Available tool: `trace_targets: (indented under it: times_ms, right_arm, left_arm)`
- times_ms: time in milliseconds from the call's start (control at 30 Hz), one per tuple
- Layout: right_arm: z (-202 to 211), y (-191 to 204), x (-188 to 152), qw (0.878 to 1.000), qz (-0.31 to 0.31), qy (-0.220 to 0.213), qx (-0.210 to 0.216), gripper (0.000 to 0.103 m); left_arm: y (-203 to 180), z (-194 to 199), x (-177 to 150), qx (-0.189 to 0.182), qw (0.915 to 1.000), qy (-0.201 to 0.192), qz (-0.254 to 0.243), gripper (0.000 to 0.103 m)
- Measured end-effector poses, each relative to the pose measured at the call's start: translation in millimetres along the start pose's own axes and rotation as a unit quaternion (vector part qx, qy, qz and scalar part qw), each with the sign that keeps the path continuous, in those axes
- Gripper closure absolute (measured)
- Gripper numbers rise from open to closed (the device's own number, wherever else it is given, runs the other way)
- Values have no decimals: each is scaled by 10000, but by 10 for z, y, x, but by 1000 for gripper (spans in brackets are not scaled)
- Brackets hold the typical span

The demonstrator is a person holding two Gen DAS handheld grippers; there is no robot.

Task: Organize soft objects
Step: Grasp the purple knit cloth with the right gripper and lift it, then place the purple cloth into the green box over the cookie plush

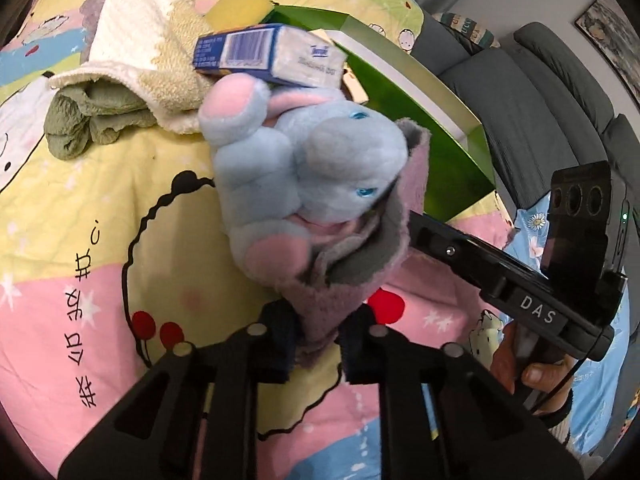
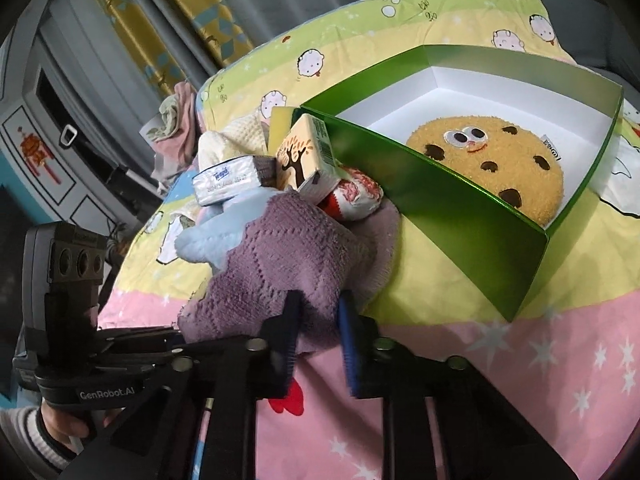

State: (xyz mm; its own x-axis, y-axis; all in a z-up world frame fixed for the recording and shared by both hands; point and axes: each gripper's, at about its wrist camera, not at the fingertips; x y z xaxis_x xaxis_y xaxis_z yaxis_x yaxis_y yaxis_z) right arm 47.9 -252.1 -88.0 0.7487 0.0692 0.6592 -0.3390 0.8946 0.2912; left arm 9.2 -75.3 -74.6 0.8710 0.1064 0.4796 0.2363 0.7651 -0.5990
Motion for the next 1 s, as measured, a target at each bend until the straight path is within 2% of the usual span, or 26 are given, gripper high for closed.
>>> trace_targets:
  times_ms: [33, 167, 367, 500, 633, 767, 1000]
  right_arm:
    - [11, 6, -3, 10000, -2, -9, 45, 90]
    - [142, 54, -17, 9998, -62, -133, 139, 92]
    - [577, 150, 49, 9969, -13, -706, 335, 92]
    - [886, 264, 223, 9925, 155, -1159, 369, 92]
    - [1116, 355, 418, 9866, 338, -1574, 282, 92]
    - [1257, 316, 603, 9810, 348, -1903, 154, 92]
    - [1170, 57, 896, 9789, 125, -2023, -254, 92]
  left_arm:
    - [-34, 8, -7, -10, 10000, -13, -57, 92]
    - [-91, 86, -40, -109, 9998, -68, -148, 92]
    - [-387, 324, 8, -344, 9974, -359, -513, 92]
    - [-588, 456, 115, -429, 9944, -567, -783, 92]
    - [-758, 606, 309, -422, 9903, -749, -1094, 92]
    - [-929, 672, 519, -251, 9843, -911, -1488, 92]
    - [-1024, 332, 1020, -16, 9819, -946, -1642, 91]
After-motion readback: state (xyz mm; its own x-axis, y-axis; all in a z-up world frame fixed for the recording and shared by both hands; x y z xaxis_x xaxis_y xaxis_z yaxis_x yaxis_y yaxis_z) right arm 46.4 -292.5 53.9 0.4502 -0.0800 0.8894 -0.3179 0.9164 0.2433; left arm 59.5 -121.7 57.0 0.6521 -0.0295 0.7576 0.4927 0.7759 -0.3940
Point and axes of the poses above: each gripper's, at about its wrist camera, not at the fingertips, and z roughly against the way its jaws point, y to its left, x to its top, and after that the axes turned 12 degrees about -x, right-handed
